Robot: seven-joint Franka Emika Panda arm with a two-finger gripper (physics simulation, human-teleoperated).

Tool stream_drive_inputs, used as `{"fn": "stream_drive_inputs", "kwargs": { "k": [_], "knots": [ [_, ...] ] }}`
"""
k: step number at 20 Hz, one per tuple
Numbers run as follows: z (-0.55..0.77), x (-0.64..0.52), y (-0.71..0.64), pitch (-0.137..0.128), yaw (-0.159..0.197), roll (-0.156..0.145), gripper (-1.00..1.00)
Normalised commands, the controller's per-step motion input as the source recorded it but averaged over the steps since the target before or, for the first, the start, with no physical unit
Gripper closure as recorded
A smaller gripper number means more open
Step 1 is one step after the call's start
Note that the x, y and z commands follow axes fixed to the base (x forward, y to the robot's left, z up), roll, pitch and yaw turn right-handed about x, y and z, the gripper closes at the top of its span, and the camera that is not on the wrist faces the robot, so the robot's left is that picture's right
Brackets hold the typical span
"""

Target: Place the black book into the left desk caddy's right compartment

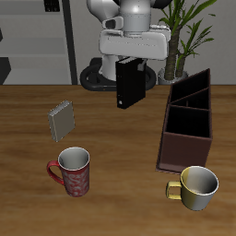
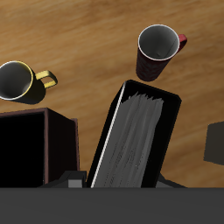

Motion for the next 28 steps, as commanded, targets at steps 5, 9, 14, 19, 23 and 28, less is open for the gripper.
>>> {"fn": "stream_drive_inputs", "kwargs": {
  "k": [5,9,14,19,23,28],
  "knots": [
    [-0.06,-0.01,0.26,0.043,-0.002,0.012,1.0],
    [-0.04,-0.08,0.46,0.063,0.061,0.019,1.0],
    [0.11,-0.06,0.52,0.045,0.037,0.065,1.0],
    [-0.01,0.06,0.46,0.065,0.04,0.023,1.0],
    [0.05,0.05,0.17,0.019,0.035,0.002,1.0],
    [0.15,0.12,0.43,0.0,0.045,0.001,1.0]
  ]
}}
